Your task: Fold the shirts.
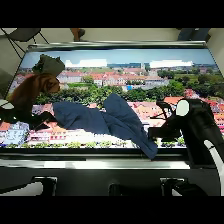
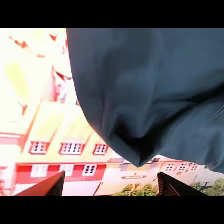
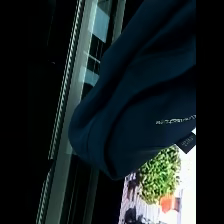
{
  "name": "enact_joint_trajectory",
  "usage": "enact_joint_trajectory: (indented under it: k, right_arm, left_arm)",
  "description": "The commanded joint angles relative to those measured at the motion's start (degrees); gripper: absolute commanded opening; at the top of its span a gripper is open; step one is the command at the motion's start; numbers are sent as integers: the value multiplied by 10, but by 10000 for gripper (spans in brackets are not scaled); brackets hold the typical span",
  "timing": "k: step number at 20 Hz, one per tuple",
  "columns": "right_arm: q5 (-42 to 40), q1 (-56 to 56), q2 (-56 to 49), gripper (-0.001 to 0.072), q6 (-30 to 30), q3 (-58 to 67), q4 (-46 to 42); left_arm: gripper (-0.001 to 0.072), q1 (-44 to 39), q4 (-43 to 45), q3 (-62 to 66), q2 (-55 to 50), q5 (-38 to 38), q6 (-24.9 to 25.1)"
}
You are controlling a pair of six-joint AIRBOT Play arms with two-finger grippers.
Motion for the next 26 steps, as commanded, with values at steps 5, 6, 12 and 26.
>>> enact_joint_trajectory:
  k: [5,6,12,26]
  right_arm:
    - [-40,0,-1,701,-14,-40,-2]
    - [-50,0,-1,702,-14,-52,-2]
    - [-98,0,-44,700,-21,-74,1]
    - [-130,0,-115,42,-56,-51,132]
  left_arm:
    - [696,-46,-99,-59,-24,88,33]
    - [647,-59,-102,-59,-26,100,33]
    - [93,-90,-103,-58,-28,125,31]
    - [28,-90,-103,-35,38,108,71]
